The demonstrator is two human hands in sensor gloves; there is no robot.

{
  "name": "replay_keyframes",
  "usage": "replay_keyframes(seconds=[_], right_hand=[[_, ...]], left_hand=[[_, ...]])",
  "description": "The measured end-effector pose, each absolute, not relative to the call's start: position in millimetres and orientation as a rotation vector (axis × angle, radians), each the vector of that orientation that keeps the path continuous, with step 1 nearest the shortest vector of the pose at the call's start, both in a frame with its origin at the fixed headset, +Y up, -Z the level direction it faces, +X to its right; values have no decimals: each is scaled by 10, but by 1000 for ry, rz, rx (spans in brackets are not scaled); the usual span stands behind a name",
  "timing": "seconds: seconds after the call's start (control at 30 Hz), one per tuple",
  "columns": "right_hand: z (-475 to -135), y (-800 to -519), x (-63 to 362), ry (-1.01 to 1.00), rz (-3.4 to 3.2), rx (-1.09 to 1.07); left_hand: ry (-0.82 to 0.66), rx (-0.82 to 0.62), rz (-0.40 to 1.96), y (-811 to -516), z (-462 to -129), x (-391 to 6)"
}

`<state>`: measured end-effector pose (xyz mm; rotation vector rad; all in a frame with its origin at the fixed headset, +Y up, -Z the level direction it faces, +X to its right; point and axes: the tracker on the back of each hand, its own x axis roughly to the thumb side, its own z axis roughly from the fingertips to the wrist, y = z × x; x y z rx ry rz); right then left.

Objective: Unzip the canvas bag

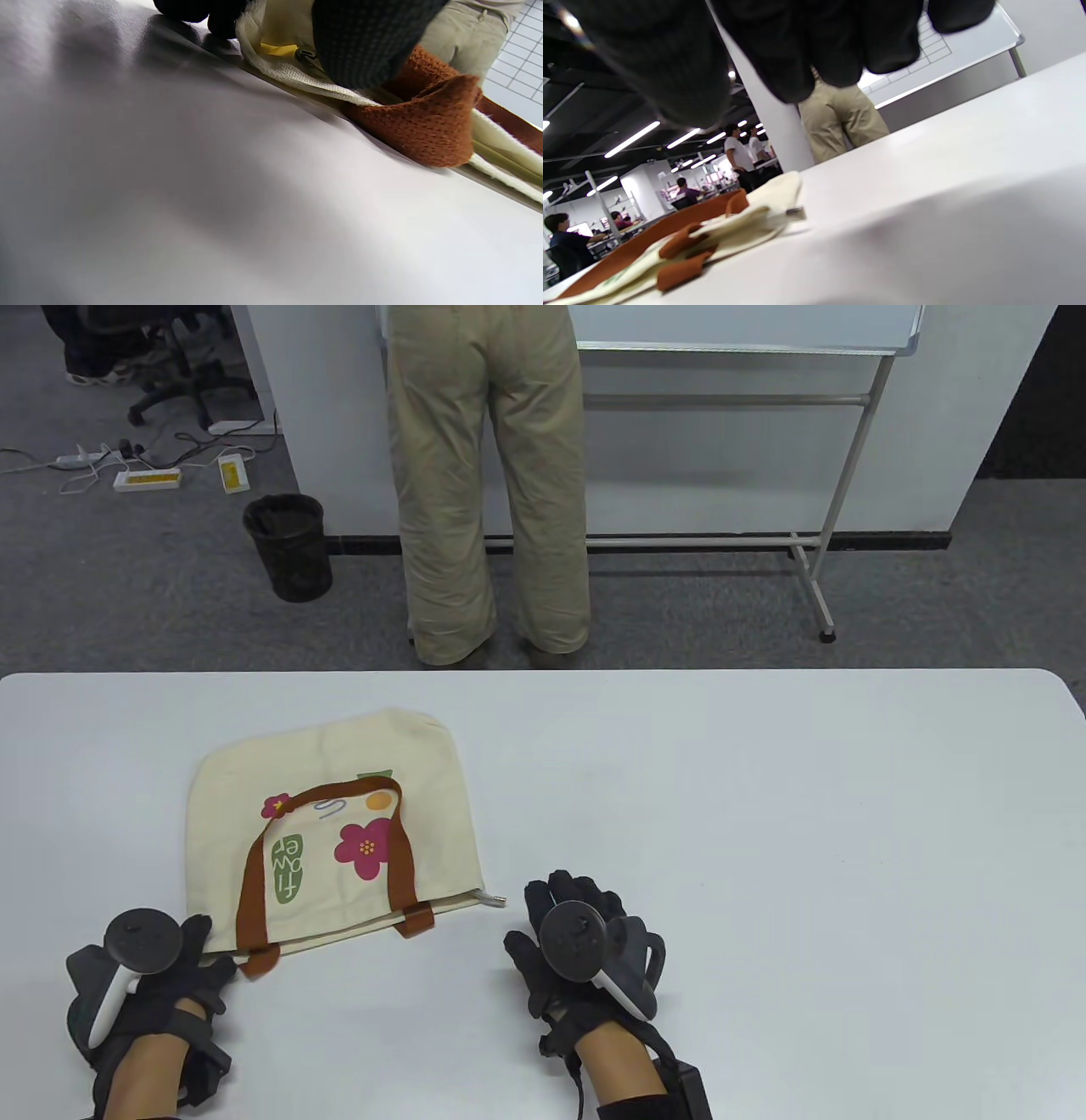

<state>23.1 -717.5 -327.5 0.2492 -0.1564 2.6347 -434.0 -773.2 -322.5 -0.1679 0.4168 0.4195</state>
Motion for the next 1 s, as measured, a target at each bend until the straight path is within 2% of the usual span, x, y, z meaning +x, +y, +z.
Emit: replay_keyframes(seconds=[0.37,0.5,0.67,0.83,1.0], right_hand=[[-3294,-7177,285,-156,2611,237],[-3293,-7181,288,-154,2606,230],[-3297,-7193,288,-163,2609,228],[-3301,-7193,301,-171,2603,219],[-3302,-7184,319,-198,2585,201]], left_hand=[[454,-52,501,-7708,-3188,-4412],[446,66,633,-7643,-3171,-4432],[435,141,742,-7577,-3149,-4405],[417,156,917,-7512,-3144,-4367],[340,130,1155,-7471,-3155,-4305]])
